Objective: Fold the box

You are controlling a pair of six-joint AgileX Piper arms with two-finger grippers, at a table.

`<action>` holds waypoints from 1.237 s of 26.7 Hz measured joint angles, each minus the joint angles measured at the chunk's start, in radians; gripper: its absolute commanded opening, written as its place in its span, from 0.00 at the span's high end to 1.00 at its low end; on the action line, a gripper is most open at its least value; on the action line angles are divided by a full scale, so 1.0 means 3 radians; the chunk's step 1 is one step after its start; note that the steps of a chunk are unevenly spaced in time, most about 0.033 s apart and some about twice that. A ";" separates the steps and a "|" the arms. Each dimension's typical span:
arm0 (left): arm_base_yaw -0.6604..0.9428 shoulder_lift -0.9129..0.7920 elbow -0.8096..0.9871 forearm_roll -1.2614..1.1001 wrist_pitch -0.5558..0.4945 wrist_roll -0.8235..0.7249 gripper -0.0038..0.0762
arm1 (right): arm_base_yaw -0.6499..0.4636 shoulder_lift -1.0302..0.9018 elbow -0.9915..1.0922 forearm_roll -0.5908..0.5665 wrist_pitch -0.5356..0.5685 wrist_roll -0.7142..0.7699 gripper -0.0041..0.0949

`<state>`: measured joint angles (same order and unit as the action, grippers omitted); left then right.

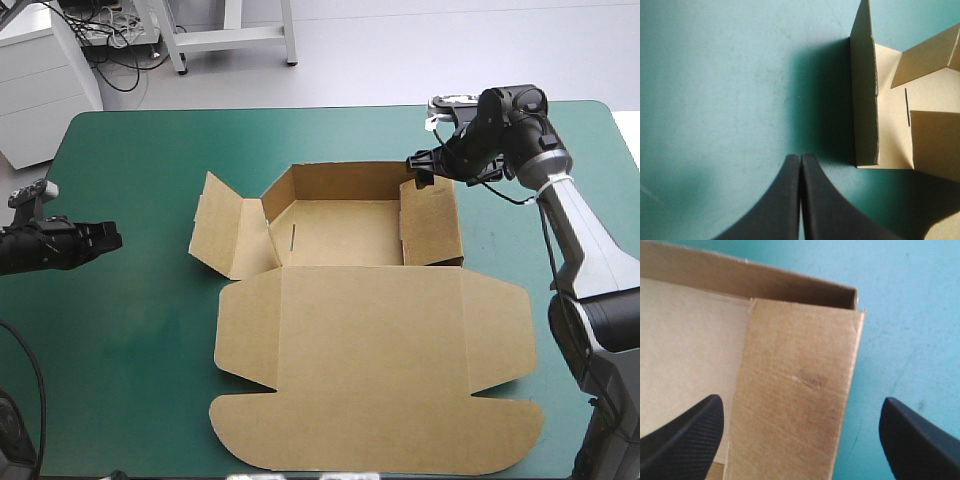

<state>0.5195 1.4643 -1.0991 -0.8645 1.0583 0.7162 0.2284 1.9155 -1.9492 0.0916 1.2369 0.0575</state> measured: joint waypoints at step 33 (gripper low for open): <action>-0.0002 0.0000 0.0000 0.0050 0.0039 -0.0031 0.99 | 0.0000 0.0101 0.0271 -0.0136 0.0012 0.0445 0.14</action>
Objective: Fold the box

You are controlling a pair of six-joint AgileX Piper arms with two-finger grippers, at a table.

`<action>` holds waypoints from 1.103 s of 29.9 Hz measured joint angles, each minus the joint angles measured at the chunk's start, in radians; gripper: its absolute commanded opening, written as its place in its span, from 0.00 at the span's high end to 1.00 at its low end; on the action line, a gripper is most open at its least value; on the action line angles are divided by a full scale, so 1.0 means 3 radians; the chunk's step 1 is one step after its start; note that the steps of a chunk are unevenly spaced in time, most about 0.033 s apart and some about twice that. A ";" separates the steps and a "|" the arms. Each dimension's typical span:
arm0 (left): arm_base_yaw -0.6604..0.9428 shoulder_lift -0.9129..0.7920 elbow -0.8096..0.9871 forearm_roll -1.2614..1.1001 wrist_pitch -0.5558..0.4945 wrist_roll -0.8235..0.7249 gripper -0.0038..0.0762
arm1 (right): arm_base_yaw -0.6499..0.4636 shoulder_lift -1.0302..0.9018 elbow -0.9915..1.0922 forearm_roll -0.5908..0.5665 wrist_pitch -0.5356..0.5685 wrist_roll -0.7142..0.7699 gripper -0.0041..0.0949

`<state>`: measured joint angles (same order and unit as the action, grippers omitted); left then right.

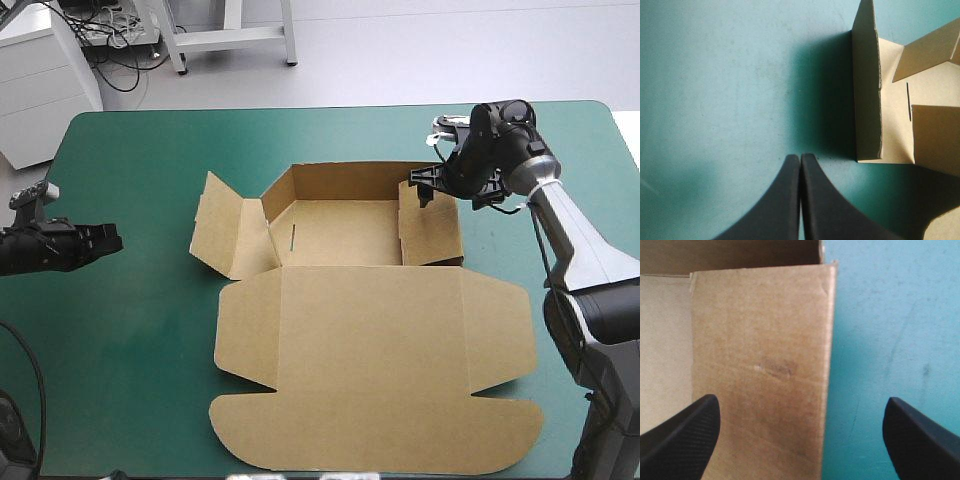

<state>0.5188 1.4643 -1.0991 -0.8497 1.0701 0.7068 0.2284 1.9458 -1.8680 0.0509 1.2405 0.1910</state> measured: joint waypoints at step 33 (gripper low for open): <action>0.0000 0.0045 0.0000 0.0000 -0.0121 0.0003 0.99 | 0.0000 0.0118 0.0397 0.0262 -0.0042 0.0000 0.76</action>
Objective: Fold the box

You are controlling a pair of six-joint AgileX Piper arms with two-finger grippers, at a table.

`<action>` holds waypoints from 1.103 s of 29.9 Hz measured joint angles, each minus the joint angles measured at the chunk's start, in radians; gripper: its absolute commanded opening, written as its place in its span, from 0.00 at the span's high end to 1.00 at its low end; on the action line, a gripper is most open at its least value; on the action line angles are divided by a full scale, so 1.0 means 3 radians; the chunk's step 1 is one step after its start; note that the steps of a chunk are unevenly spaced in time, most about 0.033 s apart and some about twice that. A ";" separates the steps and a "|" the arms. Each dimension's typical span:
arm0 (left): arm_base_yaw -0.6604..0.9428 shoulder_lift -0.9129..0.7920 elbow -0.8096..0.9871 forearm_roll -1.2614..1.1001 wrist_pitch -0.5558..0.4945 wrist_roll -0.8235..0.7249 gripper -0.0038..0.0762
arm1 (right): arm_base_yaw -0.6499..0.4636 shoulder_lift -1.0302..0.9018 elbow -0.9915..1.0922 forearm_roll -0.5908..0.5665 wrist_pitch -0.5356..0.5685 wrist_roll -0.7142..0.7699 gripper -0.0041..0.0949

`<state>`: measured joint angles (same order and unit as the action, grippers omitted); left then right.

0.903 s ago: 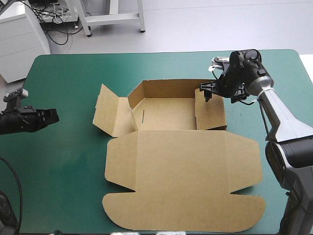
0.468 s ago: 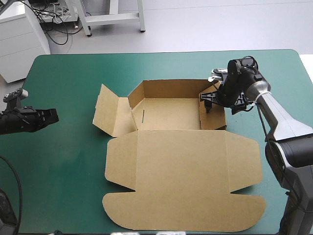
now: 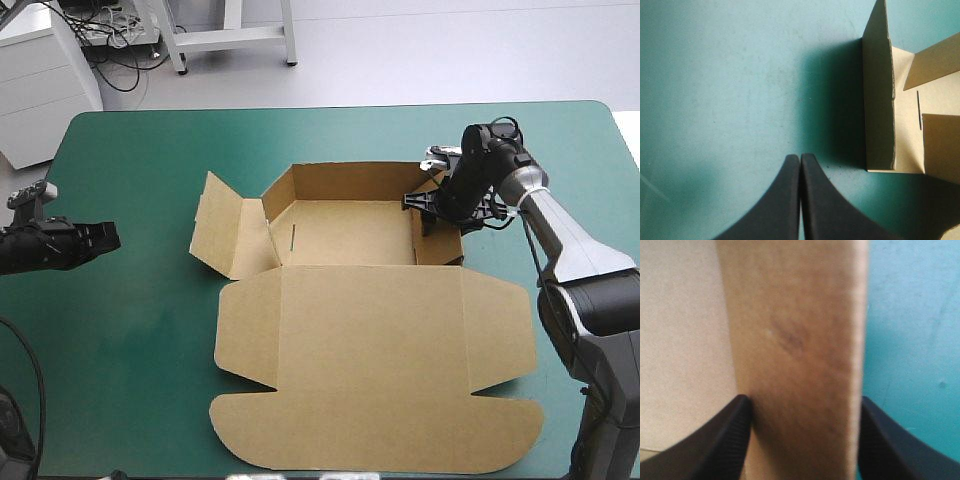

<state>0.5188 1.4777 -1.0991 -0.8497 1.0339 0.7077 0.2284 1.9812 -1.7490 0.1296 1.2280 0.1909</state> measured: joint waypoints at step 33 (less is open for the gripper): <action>0.0000 0.0224 0.0000 -0.0099 0.0019 0.0000 0.99 | 0.0000 -0.1535 0.0007 0.0682 0.0056 -0.1118 0.98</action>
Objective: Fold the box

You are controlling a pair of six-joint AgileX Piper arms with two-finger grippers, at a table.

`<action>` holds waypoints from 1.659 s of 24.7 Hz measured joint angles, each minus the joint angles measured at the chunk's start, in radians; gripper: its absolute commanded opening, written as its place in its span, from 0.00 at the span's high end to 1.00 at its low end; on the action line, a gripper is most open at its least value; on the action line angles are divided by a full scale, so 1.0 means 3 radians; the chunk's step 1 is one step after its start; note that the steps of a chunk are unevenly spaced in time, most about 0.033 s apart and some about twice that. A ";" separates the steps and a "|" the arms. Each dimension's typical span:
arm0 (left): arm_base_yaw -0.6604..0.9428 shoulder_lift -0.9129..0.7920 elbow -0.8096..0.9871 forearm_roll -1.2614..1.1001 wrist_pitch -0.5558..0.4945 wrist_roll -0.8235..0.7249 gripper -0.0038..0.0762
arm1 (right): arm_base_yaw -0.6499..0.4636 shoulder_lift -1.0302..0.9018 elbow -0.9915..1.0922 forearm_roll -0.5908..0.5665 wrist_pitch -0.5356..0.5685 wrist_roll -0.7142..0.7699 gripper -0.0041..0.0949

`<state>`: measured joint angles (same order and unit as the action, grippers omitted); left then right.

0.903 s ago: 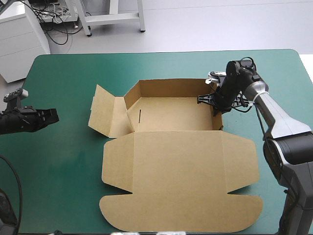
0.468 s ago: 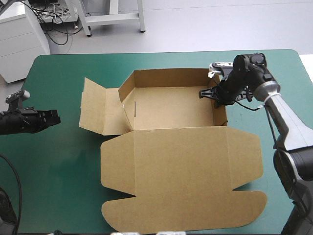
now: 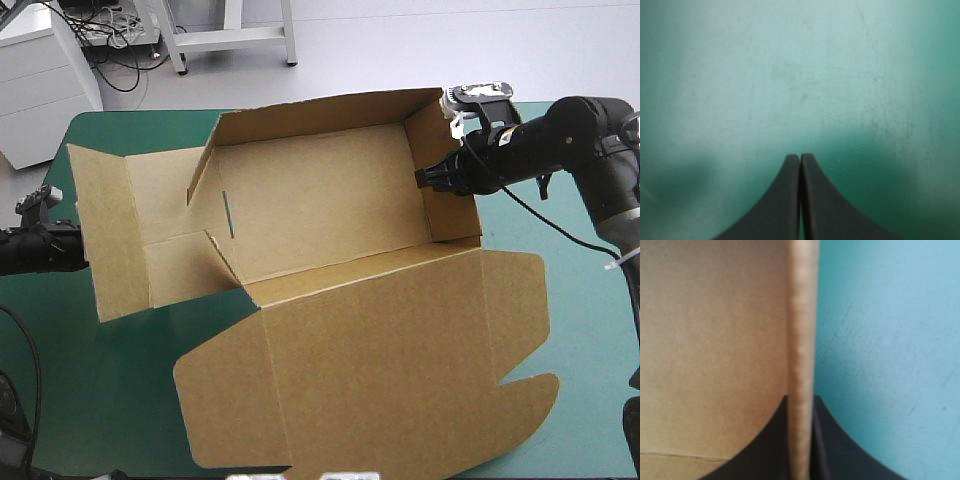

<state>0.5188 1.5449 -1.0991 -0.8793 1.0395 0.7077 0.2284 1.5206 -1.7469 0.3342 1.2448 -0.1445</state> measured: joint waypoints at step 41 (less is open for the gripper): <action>-0.0735 -0.0036 0.0000 -0.1303 0.0507 0.0256 0.31 | 0.0000 0.0270 0.0000 -0.0209 -0.0505 0.0103 0.98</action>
<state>0.2983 1.5342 -1.0991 -1.2703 1.1916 0.7846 0.2284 1.6015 -1.7469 0.2714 1.0933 -0.1137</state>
